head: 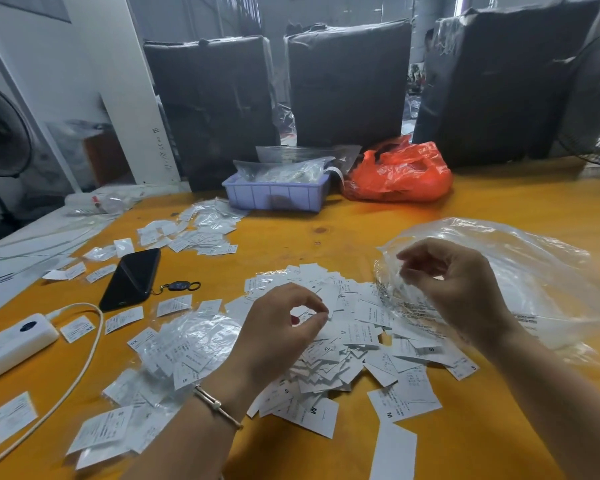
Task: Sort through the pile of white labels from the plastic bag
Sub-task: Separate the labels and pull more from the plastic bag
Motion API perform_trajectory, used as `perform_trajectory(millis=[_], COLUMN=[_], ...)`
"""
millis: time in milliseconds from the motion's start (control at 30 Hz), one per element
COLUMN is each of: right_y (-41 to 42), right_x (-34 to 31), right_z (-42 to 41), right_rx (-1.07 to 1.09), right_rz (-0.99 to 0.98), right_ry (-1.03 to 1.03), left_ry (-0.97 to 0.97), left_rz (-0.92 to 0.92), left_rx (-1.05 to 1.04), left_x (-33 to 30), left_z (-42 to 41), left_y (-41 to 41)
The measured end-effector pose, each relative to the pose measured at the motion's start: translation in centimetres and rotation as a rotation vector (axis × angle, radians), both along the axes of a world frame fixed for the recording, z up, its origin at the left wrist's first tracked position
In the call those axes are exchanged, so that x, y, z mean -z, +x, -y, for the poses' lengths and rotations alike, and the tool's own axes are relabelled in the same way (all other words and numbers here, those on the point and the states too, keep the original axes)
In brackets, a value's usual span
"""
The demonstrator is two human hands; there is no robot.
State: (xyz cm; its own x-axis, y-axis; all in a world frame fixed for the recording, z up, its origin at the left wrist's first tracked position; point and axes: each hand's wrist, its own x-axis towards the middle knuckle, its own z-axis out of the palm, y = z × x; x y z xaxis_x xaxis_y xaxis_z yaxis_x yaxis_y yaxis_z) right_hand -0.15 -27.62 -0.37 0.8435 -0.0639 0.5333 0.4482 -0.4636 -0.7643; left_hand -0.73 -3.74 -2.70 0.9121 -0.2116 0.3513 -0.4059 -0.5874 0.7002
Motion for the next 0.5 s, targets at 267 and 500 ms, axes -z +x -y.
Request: perform_trajectory(millis=[267, 500], right_y=[-1.0, -1.0], right_x=[2.4, 2.7], right_z=[-3.9, -4.2], right_rx=[-0.584, -0.554], right_rz=[-0.349, -0.371], right_ry=[0.490, 0.462], left_ry=[-0.053, -0.199], left_rz=[-0.095, -0.217], left_rx=[0.153, 0.209], left_x=[-0.5, -1.2], left_z=[0.0, -0.4], left_y=[-0.2, -0.1])
